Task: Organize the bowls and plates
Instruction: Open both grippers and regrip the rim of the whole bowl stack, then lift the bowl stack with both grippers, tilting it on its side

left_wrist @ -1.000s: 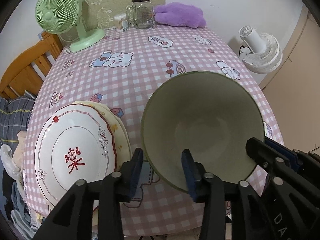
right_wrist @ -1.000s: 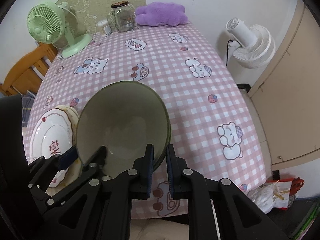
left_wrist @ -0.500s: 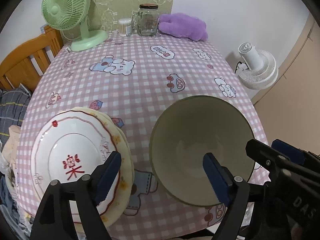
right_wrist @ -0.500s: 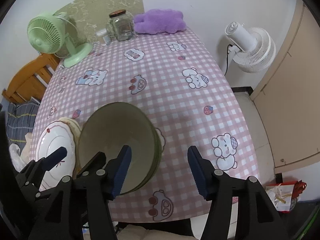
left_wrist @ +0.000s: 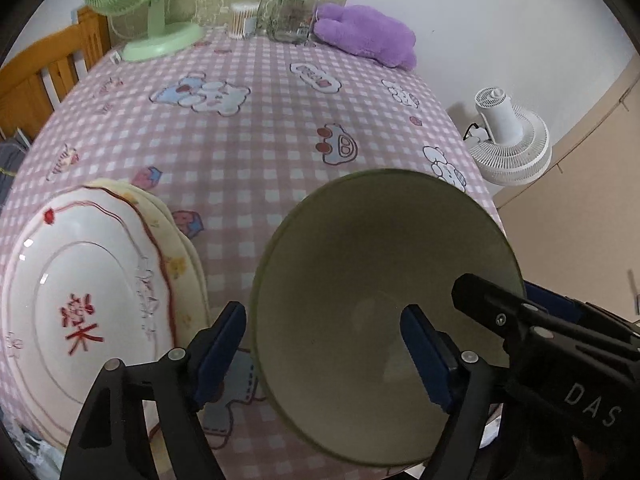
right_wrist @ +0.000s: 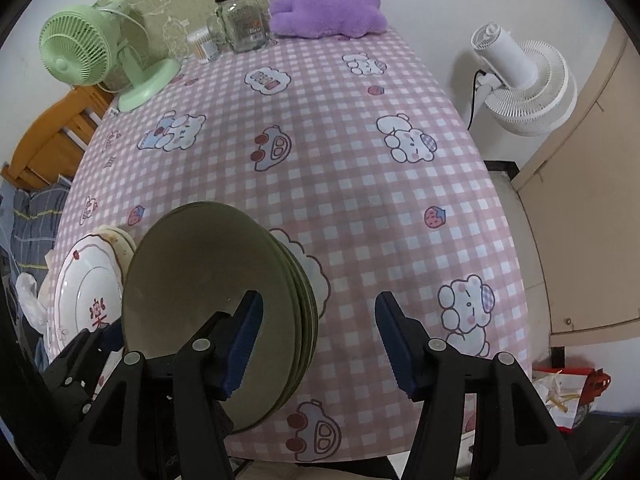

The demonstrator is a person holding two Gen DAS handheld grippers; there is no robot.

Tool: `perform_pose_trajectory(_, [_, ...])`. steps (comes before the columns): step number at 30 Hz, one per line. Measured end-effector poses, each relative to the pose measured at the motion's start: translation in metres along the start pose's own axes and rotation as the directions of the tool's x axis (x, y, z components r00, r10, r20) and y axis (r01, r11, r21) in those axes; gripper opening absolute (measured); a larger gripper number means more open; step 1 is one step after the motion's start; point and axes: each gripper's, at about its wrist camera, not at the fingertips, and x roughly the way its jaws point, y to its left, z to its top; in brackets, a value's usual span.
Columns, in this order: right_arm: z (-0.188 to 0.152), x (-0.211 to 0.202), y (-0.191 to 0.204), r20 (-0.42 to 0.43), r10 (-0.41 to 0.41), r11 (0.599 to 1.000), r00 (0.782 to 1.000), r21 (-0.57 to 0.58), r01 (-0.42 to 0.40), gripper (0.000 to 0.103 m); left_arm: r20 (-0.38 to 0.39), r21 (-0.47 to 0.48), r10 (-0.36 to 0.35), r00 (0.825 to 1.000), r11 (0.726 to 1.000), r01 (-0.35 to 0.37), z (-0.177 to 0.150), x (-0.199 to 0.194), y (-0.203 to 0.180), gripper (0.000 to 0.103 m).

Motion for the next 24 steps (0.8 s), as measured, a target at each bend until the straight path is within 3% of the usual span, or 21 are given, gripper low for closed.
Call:
perform_pose_trajectory(6, [0.005,0.012,0.003,-0.033,-0.004,1.000,0.999,-0.012,0.004,0.062,-0.021,-0.029,-0.030,0.999,0.999,0.029,0.001,0.014,0.007,0.073])
perform_pose_trajectory(10, [0.007,0.019,0.006,-0.047,-0.018,1.000,0.999,-0.021,0.017,0.062,-0.021,-0.004,-0.042,0.999,0.999,0.042,0.002,0.018,0.004,0.060])
perform_pose_trajectory(24, [0.002,0.020,0.000,-0.029,0.029,0.999,0.999,0.033,-0.028,0.062,-0.034,-0.003,-0.061,0.998,0.998,0.061,0.003,0.018,0.007,0.056])
